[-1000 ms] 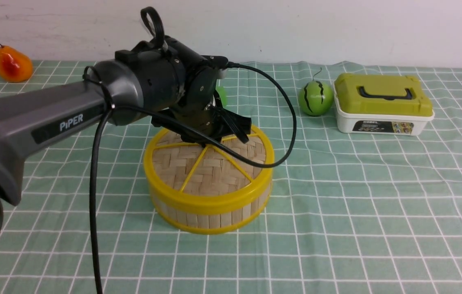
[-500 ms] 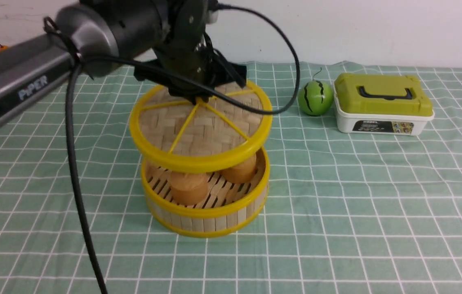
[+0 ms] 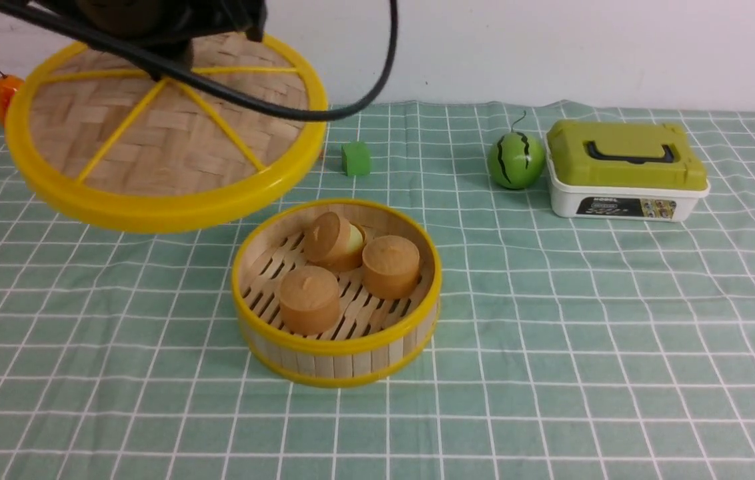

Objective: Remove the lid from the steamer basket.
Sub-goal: Use the left arm to place the steamer lid on the table

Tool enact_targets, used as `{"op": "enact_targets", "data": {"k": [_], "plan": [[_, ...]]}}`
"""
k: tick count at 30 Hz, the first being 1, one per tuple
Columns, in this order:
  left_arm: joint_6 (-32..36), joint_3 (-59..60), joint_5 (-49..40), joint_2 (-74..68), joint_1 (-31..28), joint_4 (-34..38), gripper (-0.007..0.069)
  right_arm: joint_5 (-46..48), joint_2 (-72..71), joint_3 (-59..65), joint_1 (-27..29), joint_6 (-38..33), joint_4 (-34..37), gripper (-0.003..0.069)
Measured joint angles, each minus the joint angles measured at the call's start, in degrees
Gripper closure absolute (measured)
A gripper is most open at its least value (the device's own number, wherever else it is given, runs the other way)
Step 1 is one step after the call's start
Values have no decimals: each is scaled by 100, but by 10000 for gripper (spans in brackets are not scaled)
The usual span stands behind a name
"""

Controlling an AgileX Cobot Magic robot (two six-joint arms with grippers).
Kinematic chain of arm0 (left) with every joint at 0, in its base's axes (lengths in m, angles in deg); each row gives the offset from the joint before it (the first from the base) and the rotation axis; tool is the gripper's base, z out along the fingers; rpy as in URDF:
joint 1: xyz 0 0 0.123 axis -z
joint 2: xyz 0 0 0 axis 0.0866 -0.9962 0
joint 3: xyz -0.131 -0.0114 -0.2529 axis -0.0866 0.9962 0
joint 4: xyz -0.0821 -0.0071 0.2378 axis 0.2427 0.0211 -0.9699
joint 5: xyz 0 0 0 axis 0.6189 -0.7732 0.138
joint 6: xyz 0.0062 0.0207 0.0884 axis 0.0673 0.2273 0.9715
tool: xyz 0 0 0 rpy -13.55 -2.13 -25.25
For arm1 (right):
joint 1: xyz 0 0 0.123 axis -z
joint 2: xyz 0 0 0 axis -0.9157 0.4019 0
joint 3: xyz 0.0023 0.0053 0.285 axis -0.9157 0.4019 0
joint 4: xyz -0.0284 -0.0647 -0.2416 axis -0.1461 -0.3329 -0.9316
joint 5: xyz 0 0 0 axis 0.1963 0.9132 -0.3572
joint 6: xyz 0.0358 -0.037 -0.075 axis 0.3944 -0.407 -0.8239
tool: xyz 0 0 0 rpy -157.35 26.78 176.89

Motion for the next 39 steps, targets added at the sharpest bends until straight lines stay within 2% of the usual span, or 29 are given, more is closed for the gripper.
{"op": "enact_targets", "data": {"k": [7,12,19,27,39], "plan": [[-711,1963,68,175,-744,-26,516,0,0,0,0,0,0,418],[-1065,3452,1168,115,-1017,-43,516,0,0,0,0,0,0,418],[-1098,4199,2792,103,-1036,-130,516,0,0,0,0,0,0,418],[-1098,4234,3069,-219,-1043,-273,509,0,0,0,0,0,0,418],[-1111,4243,3036,-424,-1043,-456,293,0,0,0,0,0,0,418]]}}
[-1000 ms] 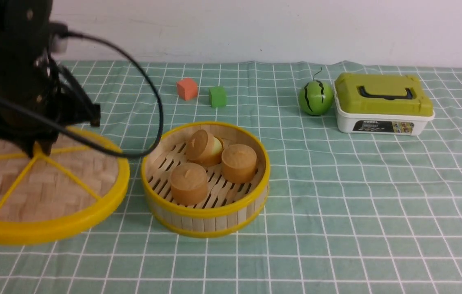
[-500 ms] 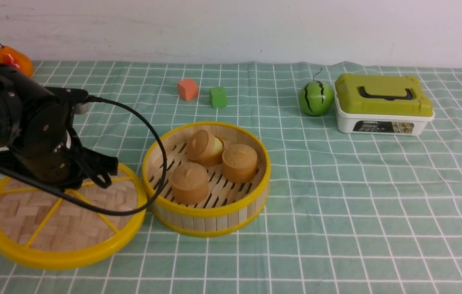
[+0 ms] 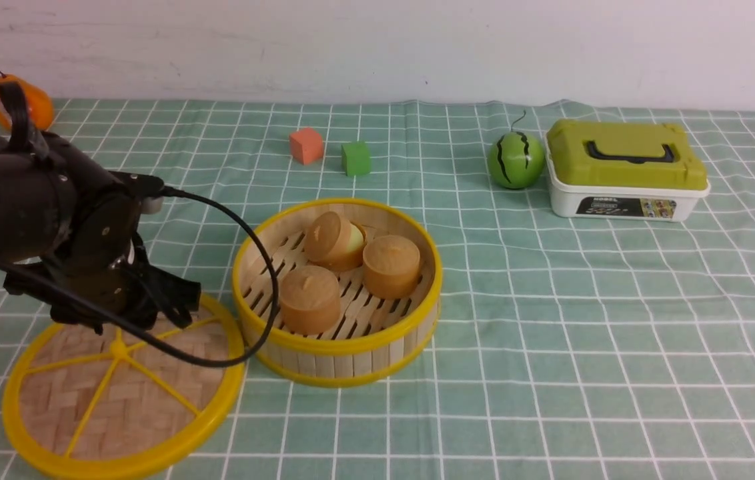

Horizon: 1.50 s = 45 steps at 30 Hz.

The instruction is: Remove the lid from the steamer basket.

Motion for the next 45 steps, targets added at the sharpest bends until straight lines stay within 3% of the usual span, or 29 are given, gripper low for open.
{"op": "enact_targets", "data": {"k": [3,7,12,17,22,31,38,45], "plan": [[43,0,-187,168,0,-18,298,0,0,0,0,0,0,418],[105,-20,-522,521,0,-9,382,0,0,0,0,0,0,418],[220,-74,-1436,1475,0,504,631,0,0,0,0,0,0,418],[597,-58,-1800,2527,0,1332,637,0,0,0,0,0,0,418],[1415,507,-1479,3797,0,2050,637,0,0,0,0,0,0,418],[1754,3480,919,6293,0,3538,637,0,0,0,0,0,0,418],[1754,4564,2333,7037,0,3774,637,0,0,0,0,0,0,418],[1754,4640,2608,7057,0,3798,637,0,0,0,0,0,0,418]]}}
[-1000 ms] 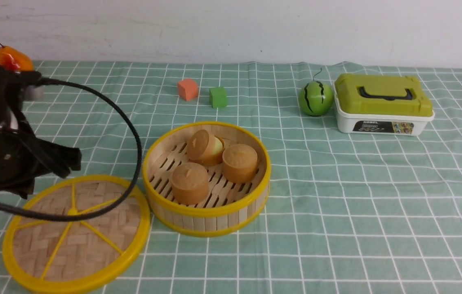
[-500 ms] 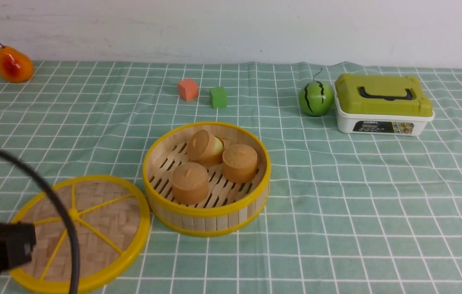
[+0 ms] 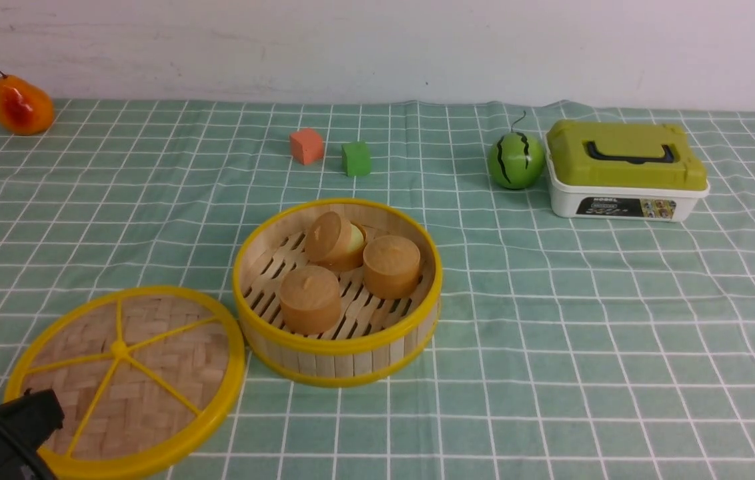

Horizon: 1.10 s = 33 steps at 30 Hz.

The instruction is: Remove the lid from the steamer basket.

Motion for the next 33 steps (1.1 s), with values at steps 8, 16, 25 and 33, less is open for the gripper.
{"op": "enact_targets", "data": {"k": [8,16,25,33], "plan": [[0,0,11,0,0,0,637,0,0,0,0,0,0,418],[0,0,-136,0,0,0,637,0,0,0,0,0,0,418],[17,471,-302,779,0,-439,637,0,0,0,0,0,0,418],[17,1387,-270,2264,0,-1254,637,0,0,0,0,0,0,418]]}}
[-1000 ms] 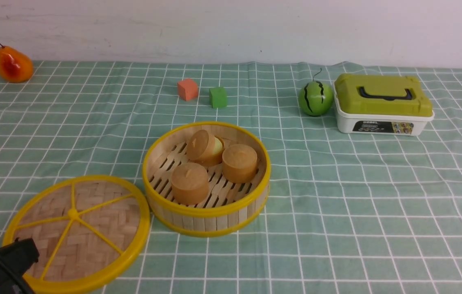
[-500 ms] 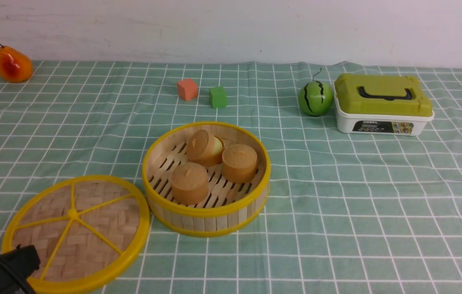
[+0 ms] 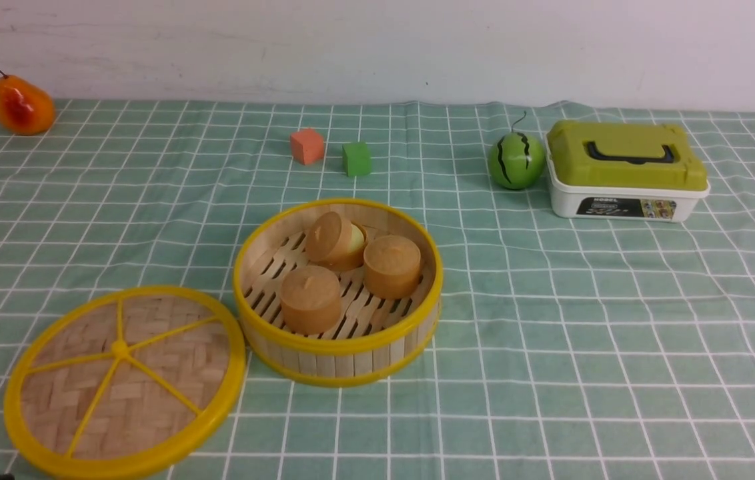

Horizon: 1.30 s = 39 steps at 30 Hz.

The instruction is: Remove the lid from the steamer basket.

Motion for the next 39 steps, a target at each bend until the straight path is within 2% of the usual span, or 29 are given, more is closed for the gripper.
{"op": "enact_targets", "data": {"k": [5,11,23,39], "plan": [[0,363,-4,386,0,-346,636,0,0,0,0,0,0,418],[0,390,-3,405,-23,-401,634,0,0,0,0,0,0,418],[9,460,-111,405,-1084,-215,626,0,0,0,0,0,0,418],[4,481,-433,405,-1144,-153,619,0,0,0,0,0,0,418]]}}
